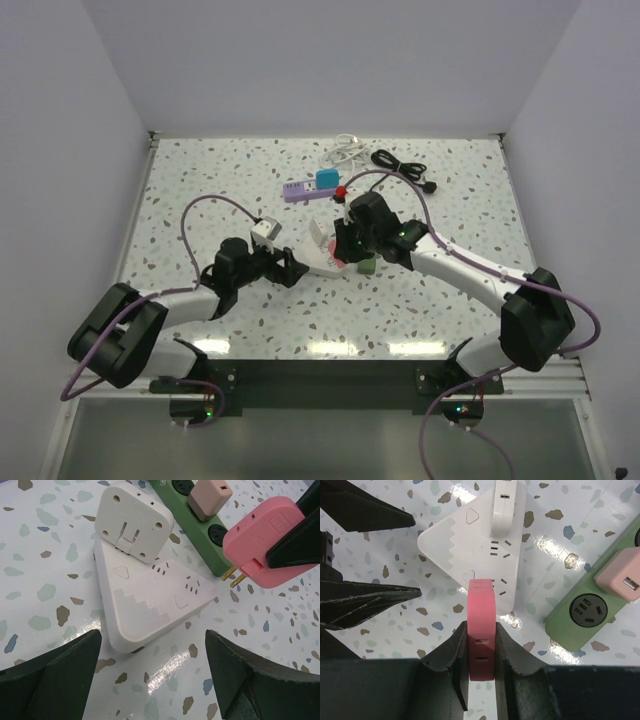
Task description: Insert the plug
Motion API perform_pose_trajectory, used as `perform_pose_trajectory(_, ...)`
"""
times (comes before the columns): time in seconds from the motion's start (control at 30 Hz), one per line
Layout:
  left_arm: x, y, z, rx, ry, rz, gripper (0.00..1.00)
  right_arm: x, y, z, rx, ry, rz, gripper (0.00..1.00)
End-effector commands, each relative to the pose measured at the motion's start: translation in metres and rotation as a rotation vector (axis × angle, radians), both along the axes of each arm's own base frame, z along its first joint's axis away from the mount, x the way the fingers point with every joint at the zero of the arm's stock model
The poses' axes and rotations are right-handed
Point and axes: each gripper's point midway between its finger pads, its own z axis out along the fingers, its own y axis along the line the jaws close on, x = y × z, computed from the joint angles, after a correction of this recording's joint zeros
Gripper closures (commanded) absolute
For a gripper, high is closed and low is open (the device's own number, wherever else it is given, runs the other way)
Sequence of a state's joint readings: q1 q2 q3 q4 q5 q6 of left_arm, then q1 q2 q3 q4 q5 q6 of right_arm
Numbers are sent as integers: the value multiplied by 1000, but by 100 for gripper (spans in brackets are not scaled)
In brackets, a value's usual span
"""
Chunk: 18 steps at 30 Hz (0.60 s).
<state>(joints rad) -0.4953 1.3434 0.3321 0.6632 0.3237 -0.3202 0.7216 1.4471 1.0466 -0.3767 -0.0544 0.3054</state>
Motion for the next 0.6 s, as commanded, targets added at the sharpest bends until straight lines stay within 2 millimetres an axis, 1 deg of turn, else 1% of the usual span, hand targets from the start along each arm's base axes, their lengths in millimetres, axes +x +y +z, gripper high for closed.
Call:
perform_pose_trajectory(0.0,18,-2,14,1,-65,13,11,17,13,17,24,-54,18,100)
perform_pose_trajectory(0.1,21,-3,12,5,-61,12,11,19,17,5,11,-25,30,100)
perform_pose_trajectory(0.2,21,-4,8,10,-54,0,12,23,16,-2,-1,-18,28,100)
perform_pose_trajectory(0.43,22,-6,8,11,-57,-9,12,24,15,-11,-23,4,40,100)
perform_pose_trajectory(0.57,21,-6,6,18,-57,-21,12,30,14,-15,-29,6,35,100)
